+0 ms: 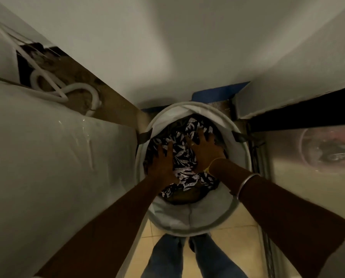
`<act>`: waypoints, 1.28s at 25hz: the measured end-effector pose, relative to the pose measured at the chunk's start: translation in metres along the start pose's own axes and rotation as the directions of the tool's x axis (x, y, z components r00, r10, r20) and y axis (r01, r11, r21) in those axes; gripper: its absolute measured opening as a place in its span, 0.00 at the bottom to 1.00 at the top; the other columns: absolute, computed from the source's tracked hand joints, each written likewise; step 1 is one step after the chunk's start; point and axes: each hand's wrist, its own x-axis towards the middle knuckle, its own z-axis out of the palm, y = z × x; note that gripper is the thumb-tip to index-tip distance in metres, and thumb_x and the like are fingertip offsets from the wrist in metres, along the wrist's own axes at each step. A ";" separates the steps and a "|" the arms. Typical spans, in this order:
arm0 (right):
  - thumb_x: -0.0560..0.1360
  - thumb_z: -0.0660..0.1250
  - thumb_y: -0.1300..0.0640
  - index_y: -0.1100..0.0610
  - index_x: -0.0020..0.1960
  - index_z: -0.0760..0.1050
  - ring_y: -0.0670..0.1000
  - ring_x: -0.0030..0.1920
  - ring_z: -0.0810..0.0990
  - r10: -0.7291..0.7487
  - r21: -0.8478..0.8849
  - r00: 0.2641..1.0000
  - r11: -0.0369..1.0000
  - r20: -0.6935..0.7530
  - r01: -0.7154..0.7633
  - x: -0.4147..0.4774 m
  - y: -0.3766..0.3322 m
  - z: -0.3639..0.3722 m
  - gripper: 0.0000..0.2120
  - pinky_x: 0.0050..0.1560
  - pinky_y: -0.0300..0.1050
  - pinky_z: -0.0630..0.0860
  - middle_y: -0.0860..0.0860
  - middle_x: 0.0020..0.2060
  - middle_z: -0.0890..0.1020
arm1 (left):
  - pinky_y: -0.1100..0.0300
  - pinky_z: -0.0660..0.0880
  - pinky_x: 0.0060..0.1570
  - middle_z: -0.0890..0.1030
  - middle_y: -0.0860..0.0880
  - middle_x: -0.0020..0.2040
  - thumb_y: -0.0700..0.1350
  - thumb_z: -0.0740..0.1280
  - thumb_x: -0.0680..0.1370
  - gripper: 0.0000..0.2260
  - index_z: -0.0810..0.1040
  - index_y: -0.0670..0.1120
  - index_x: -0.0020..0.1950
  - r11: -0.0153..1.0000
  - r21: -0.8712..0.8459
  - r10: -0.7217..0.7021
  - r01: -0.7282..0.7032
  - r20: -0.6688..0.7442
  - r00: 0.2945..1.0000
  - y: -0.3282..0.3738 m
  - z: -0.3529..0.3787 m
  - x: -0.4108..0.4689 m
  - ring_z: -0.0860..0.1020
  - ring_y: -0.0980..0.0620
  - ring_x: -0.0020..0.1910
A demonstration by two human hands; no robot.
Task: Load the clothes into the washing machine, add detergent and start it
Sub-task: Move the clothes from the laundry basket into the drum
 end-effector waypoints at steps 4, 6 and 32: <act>0.73 0.67 0.39 0.46 0.77 0.55 0.70 0.70 0.61 0.018 -0.182 0.976 0.982 -0.216 -0.058 0.002 -0.015 0.022 0.38 0.59 0.69 0.70 0.60 0.75 0.57 | 0.38 0.56 0.75 0.51 0.37 0.79 0.64 0.76 0.68 0.56 0.42 0.49 0.82 0.997 -0.051 0.045 -0.049 -0.064 0.997 0.000 0.012 0.017 0.55 0.35 0.77; 0.76 0.63 0.45 0.48 0.71 0.67 0.66 0.62 0.71 -0.027 -0.237 0.952 0.970 -0.305 -0.048 -0.005 -0.021 0.020 0.25 0.60 0.66 0.68 0.57 0.68 0.70 | 0.42 0.58 0.75 0.60 0.38 0.77 0.62 0.73 0.71 0.47 0.53 0.48 0.81 0.989 -0.110 0.078 -0.096 -0.158 0.984 0.001 0.009 0.012 0.61 0.37 0.75; 0.67 0.66 0.31 0.43 0.57 0.76 0.56 0.49 0.81 0.040 -0.080 0.705 0.987 -0.708 -0.137 -0.381 -0.097 -0.206 0.24 0.51 0.52 0.69 0.48 0.48 0.80 | 0.56 0.75 0.47 0.78 0.47 0.52 0.54 0.71 0.71 0.20 0.74 0.49 0.60 0.920 0.022 0.331 -0.392 -0.579 0.745 0.067 -0.252 -0.334 0.78 0.48 0.51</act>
